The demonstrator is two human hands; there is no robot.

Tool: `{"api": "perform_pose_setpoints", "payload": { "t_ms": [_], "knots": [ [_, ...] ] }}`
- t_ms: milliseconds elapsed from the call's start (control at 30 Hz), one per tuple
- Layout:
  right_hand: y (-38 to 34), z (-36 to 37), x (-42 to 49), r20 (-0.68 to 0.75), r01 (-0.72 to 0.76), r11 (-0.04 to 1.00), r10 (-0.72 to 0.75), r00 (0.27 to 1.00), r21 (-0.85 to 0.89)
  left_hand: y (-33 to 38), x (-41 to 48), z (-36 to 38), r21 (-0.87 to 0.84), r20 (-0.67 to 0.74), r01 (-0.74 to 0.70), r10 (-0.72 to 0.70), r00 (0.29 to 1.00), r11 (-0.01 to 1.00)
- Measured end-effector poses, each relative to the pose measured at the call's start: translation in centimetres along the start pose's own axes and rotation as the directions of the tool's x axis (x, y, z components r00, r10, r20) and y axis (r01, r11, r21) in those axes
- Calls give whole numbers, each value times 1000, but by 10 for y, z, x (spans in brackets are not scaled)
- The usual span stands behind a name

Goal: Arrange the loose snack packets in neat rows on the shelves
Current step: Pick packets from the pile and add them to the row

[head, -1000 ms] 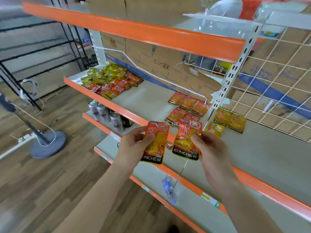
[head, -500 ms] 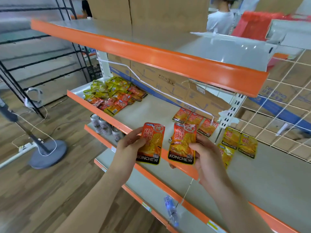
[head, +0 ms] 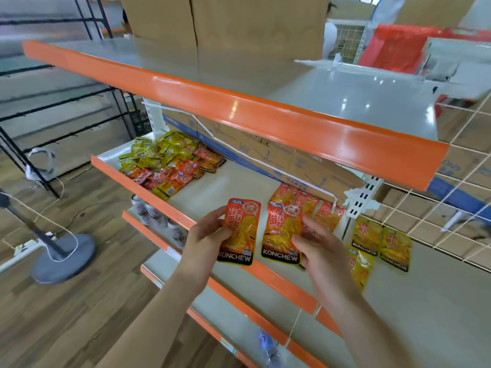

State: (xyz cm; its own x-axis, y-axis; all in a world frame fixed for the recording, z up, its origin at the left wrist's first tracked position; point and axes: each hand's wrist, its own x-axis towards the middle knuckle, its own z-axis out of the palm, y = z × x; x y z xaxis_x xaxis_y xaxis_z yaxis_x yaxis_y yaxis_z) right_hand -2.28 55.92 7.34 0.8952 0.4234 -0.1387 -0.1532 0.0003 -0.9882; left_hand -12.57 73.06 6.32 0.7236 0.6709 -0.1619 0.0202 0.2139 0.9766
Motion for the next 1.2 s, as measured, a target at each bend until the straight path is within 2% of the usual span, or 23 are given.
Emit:
{"api": "perform_pose_setpoints", "payload": {
  "t_ms": [167,400,600,667,767,867,967,1033,1133,1200],
  "knots": [
    [14,16,6,-78,39,995,-46,996,-94,-8,27,-11,10,56,8,-8,998,1000],
    [24,58,16,-259,71,972,-130,957,-224,-20,69,-42,26,145,111,-113,983,994],
    [41,89,28,-382,39,935,-181,906,-352,-17,112,-72,71,279,57,-74,958,996],
    [46,101,28,-400,35,913,-213,892,-408,-21,124,-82,151,293,-27,-19,956,988],
    [56,113,32,-408,16,870,-247,879,-493,-26,138,-92,284,302,-218,129,945,934],
    [65,118,38,-396,-12,823,-260,881,-568,-29,150,-94,341,345,-308,187,920,888],
    [71,118,51,-355,-10,783,-271,895,-622,-33,166,-85,410,433,-388,198,880,826],
    [76,115,61,-302,3,722,-293,907,-692,-34,176,-76,462,446,-415,199,873,784],
    [85,111,74,-243,-6,615,-303,922,-789,-35,188,-62,508,461,-394,145,875,766],
    [90,109,81,-236,-50,580,-249,939,-813,-39,196,-55,542,470,-398,125,874,740]
  ]
}}
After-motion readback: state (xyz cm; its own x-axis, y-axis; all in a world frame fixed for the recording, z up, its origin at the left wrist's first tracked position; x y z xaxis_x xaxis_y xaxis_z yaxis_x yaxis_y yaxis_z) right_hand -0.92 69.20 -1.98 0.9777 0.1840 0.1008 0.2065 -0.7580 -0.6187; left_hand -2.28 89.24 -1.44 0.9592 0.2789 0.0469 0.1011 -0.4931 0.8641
